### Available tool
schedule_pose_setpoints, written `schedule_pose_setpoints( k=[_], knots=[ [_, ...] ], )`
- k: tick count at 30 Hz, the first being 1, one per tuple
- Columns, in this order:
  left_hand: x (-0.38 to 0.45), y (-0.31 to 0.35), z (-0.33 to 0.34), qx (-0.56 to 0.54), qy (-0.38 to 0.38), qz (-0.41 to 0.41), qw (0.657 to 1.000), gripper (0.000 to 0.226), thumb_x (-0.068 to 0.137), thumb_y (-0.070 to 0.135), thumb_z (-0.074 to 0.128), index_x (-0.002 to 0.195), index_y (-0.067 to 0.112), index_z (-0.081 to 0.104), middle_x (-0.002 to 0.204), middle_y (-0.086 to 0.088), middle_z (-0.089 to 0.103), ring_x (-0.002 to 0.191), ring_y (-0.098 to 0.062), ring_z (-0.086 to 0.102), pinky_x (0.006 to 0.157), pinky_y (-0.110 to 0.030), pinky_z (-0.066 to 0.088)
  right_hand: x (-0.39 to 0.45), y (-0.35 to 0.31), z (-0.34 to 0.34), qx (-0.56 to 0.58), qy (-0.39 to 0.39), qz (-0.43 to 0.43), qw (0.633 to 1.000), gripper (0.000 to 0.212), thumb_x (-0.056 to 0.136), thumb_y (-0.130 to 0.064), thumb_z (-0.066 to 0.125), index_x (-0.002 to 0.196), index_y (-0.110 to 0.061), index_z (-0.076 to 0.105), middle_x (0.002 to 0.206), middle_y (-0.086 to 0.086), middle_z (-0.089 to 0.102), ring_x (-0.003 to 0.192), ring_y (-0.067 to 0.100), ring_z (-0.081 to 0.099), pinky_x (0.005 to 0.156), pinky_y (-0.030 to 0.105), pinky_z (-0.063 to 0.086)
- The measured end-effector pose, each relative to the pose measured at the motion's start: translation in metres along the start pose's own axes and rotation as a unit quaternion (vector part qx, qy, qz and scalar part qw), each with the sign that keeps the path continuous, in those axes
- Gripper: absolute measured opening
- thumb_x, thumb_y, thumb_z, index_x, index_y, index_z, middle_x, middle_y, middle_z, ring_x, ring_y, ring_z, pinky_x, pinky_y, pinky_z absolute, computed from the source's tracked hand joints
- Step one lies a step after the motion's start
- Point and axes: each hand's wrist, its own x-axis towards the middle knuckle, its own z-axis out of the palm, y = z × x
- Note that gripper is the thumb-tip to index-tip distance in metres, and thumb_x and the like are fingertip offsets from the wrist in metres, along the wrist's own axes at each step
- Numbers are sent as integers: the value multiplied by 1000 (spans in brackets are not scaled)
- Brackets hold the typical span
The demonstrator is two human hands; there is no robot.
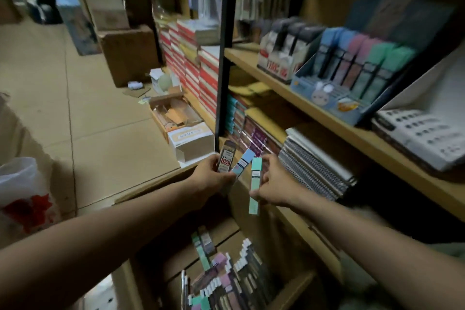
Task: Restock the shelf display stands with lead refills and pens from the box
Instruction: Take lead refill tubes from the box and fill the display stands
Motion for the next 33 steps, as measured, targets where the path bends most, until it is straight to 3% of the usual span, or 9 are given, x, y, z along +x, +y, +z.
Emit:
schedule_pose_setpoints(
  k=[2, 5, 10, 13, 19, 23, 26, 30, 33],
  knots=[
    [-4, 15, 15, -28, -16, 7, 999, 29, 85, 10, 69, 106, 25, 56, 105, -3, 67, 92, -17, 66, 59, -27, 55, -16, -7, -25, -7, 53, -18, 998, 91, 76, -3, 77, 139, -34, 18, 105, 3, 62, 94, 21, 67, 73, 38, 61],
    [-10, 38, 42, -88, -49, 16, 995, 28, 88, 8, 65, 110, 22, 56, 106, -5, 68, 93, -21, 67, 61, -34, 57, -40, -13, -60, -6, 105, -39, 994, 88, 75, -6, 78, 135, -36, 21, 87, -6, 63, 75, 9, 68, 58, 25, 59],
    [-19, 77, 70, -144, -125, 43, 981, 22, 91, 6, 60, 110, 17, 56, 104, -10, 70, 92, -28, 71, 73, -46, 60, -65, -19, -102, -15, 168, -48, 985, 79, 74, -11, 81, 121, -43, 26, 90, 1, 70, 72, 12, 73, 67, 38, 62],
    [-22, 97, 78, -149, -149, 70, 975, 28, 92, 5, 58, 119, 13, 54, 109, -13, 69, 96, -30, 70, 84, -54, 56, -76, -28, -123, -31, 214, -82, 973, 76, 74, -16, 83, 122, -35, 28, 89, 1, 71, 68, 13, 72, 67, 39, 61],
    [-13, 136, 78, -162, -147, 111, 969, 36, 93, 4, 58, 127, 11, 50, 117, -12, 63, 105, -30, 63, 86, -46, 55, -84, -53, -180, -47, 355, -155, 921, 67, 74, -14, 83, 108, -37, 30, 89, -14, 63, 74, -6, 67, 55, 15, 55],
    [-5, 149, 84, -174, -130, 123, 968, 36, 92, 0, 58, 126, 7, 51, 115, -14, 64, 108, -31, 62, 96, -50, 50, -80, -60, -214, -94, 452, -186, 868, 65, 76, -14, 81, 110, -37, 31, 84, -16, 60, 74, -5, 64, 55, 14, 55],
    [-1, 152, 92, -180, -145, 125, 965, 35, 92, 0, 59, 125, 8, 52, 112, -12, 64, 106, -29, 62, 94, -48, 52, -69, -56, -219, -118, 476, -204, 847, 60, 77, -11, 80, 110, -32, 34, 85, -17, 59, 75, -7, 62, 54, 10, 53],
    [3, 154, 102, -182, -157, 129, 962, 29, 91, -1, 59, 116, 12, 53, 108, -10, 64, 105, -27, 62, 96, -50, 50, -49, -46, -213, -141, 467, -206, 848, 56, 77, -8, 79, 110, -27, 38, 96, -10, 60, 84, 5, 64, 56, 8, 52],
    [6, 156, 105, -181, -159, 133, 962, 26, 90, 0, 60, 106, 19, 54, 109, -9, 64, 106, -27, 62, 96, -49, 51, -37, -42, -208, -149, 470, -205, 845, 55, 77, -7, 79, 104, -31, 37, 97, -11, 58, 80, -4, 59, 56, 3, 47]
  ],
)
